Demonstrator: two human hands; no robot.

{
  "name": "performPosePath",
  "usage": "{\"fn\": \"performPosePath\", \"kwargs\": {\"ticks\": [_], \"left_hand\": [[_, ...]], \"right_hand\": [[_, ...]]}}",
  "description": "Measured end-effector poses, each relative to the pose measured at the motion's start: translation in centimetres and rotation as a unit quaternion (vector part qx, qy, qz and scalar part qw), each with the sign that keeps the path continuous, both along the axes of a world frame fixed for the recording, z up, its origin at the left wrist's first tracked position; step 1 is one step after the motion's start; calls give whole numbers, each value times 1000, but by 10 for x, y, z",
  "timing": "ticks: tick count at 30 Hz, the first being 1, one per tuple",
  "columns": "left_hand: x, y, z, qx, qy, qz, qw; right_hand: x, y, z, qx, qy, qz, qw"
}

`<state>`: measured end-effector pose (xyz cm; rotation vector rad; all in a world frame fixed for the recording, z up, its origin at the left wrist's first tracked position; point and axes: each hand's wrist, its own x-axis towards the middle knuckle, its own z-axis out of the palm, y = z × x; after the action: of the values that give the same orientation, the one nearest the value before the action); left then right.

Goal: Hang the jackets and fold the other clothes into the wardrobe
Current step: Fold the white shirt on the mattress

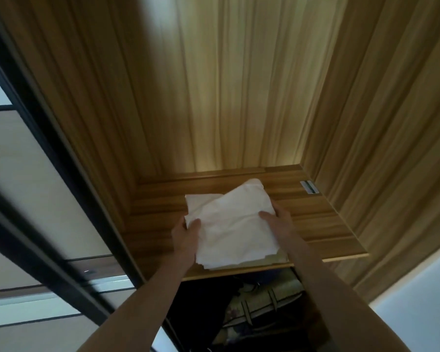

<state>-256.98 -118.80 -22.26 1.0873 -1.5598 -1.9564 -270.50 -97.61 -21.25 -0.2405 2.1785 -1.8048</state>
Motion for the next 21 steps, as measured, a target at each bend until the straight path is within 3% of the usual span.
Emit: {"fn": "performPosePath", "kwargs": {"ticks": [5, 15, 18, 21], "left_hand": [[-20, -2, -15, -19, -24, 1, 1000], [-24, -8, -33, -109, -95, -103, 984], [-20, -5, -35, -314, -194, -97, 924], [-17, 9, -38, -484, -208, -76, 847]], "right_hand": [[-14, -4, -20, 29, 0, -15, 999], [-34, 17, -52, 125, -8, -27, 992], [-31, 14, -54, 223, 61, -47, 972], [-18, 8, -56, 311, 233, -52, 920]]}}
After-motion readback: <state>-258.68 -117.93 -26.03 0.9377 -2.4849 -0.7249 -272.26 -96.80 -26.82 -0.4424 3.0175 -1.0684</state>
